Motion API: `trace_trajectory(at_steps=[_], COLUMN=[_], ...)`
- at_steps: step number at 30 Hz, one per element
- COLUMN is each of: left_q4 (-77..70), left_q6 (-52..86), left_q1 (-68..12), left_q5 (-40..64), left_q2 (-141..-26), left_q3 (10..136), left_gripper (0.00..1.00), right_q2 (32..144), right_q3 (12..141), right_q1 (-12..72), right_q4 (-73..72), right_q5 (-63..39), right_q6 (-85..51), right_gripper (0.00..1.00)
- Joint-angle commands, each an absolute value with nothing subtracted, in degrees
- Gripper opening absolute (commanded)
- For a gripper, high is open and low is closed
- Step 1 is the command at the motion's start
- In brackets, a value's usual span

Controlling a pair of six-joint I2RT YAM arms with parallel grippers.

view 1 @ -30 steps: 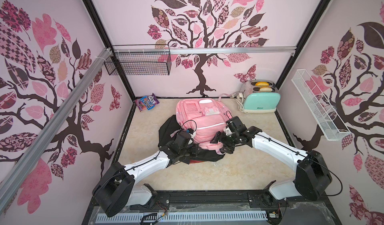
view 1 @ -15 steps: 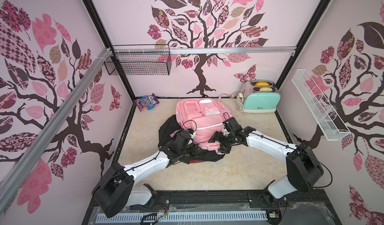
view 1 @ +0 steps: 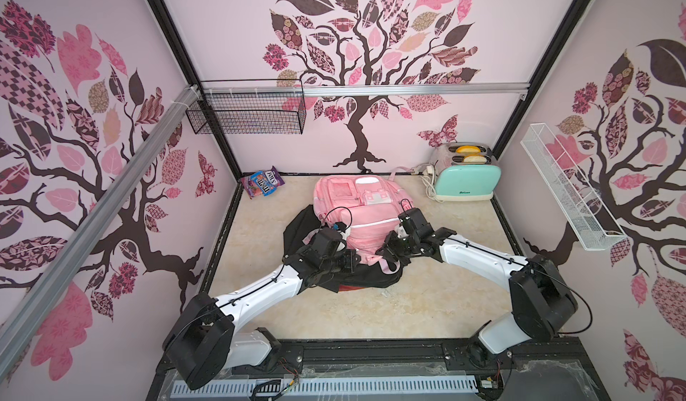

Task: Zip up the backpack
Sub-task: Zip the zipper on the backpack.

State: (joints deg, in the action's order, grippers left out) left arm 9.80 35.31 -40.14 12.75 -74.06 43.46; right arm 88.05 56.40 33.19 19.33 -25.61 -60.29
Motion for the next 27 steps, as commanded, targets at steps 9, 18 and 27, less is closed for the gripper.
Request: trace_trajectory(at_steps=[9, 18, 27], left_q4=[14.47, 19.46, 20.83], left_q6=[30.39, 27.44, 27.5], left_q1=[-40.69, -41.1, -44.5], left_q5=[13.83, 13.88, 13.01], left_q2=[-73.01, -75.76, -75.6], left_q3=[56.07, 68.13, 68.5], left_gripper=[0.0, 0.0, 0.0], right_q2=[83.89, 79.95, 79.54], right_q3=[60.06, 58.12, 57.06], right_q1=[32.92, 29.69, 26.55], right_q4=[8.34, -7.61, -5.72], right_q5=[-29.06, -36.37, -40.91], right_q6=[-58.54, -61.87, -59.38], right_gripper=[0.0, 0.0, 0.0])
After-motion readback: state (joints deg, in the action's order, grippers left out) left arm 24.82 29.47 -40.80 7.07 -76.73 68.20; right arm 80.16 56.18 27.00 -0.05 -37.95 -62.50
